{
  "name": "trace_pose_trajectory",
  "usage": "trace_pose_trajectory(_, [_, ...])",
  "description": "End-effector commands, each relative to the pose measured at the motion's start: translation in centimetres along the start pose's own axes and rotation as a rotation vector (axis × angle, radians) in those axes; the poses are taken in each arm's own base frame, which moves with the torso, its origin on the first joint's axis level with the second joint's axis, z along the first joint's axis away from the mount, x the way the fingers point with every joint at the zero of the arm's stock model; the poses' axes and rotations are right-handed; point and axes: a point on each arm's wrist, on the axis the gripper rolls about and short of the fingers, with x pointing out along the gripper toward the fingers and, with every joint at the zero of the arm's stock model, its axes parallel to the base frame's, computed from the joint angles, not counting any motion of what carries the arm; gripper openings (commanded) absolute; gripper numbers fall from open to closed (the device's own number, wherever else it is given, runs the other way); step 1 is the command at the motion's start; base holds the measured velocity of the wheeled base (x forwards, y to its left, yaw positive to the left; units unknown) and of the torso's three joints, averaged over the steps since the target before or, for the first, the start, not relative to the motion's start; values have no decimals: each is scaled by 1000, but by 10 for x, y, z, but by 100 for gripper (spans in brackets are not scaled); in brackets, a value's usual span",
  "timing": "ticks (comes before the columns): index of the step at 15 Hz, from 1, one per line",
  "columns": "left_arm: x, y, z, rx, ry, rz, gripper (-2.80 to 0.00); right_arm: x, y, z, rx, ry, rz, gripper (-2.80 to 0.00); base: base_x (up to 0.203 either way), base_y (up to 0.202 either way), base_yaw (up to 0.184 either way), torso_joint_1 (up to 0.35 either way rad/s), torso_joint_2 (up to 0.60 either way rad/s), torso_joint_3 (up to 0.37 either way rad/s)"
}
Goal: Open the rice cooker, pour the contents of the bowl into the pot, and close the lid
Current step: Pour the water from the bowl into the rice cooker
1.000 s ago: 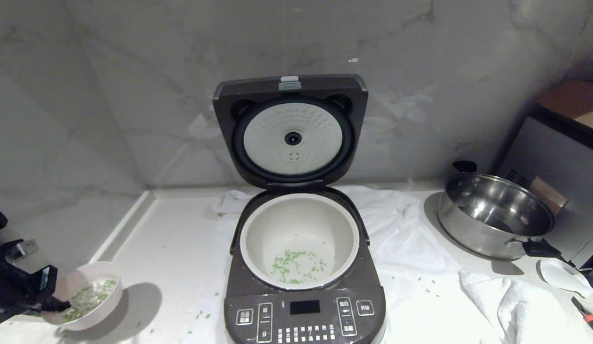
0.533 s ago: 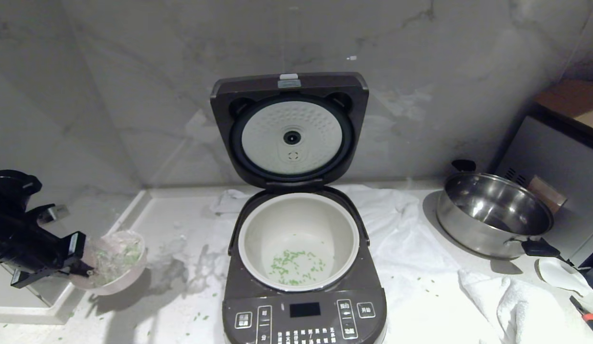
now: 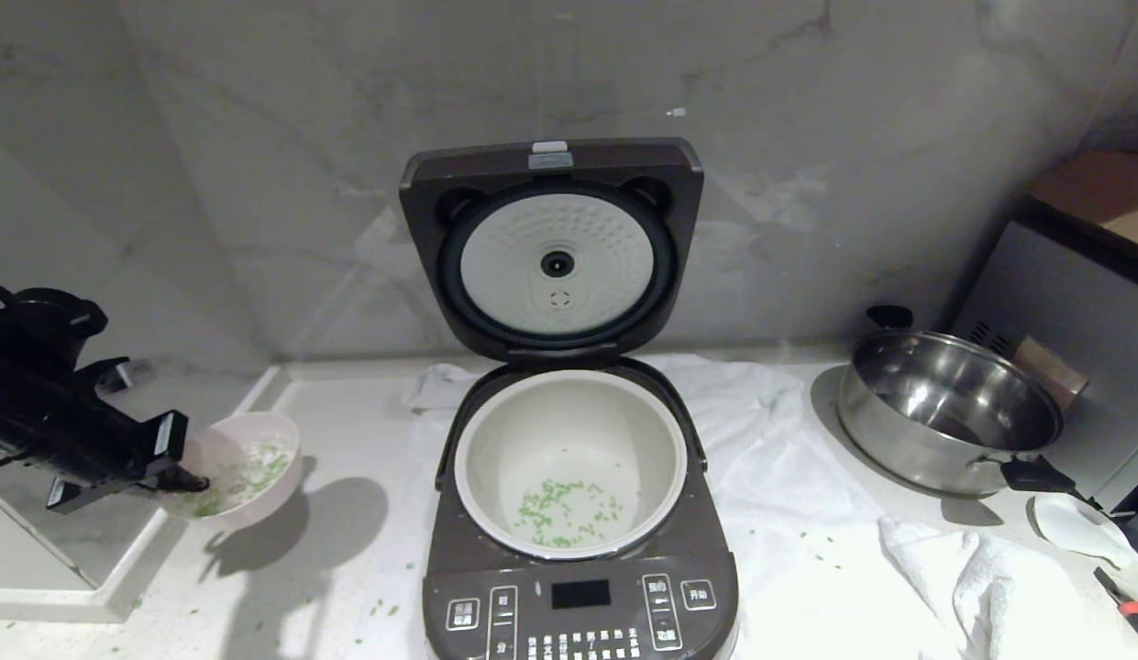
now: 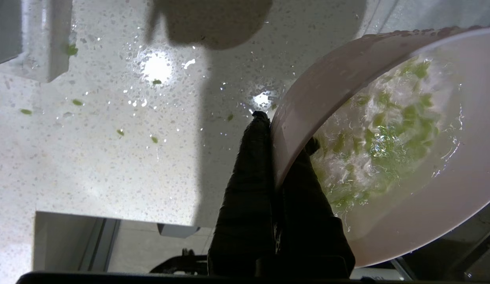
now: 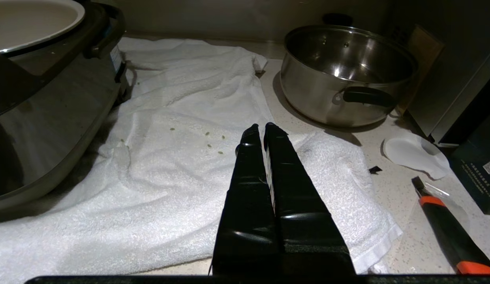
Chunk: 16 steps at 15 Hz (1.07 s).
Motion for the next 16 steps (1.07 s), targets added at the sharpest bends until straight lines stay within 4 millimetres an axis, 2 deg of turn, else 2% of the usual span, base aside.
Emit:
trace_pose_trajectory(1, [-6, -13, 7, 22, 5, -12, -280, 0, 0, 0, -1, 0, 1, -280, 0, 0, 0, 0, 0, 0])
trace_pose_trajectory(6, [-23, -54, 20, 97, -10, -47, -280, 0, 0, 0, -1, 0, 1, -280, 0, 0, 0, 0, 0, 0])
trace_pose_trajectory(9, [-31, -91, 25, 148, 3, -80, -280, 0, 0, 0, -1, 0, 1, -280, 0, 0, 0, 0, 0, 0])
trace_pose_trajectory(13, [-25, -136, 14, 206, 36, -122, -280, 0, 0, 0, -1, 0, 1, -280, 0, 0, 0, 0, 0, 0])
trace_pose_trajectory(16, [-22, -157, 1, 200, 69, -141, -280, 0, 0, 0, -1, 1, 1, -280, 0, 0, 0, 0, 0, 0])
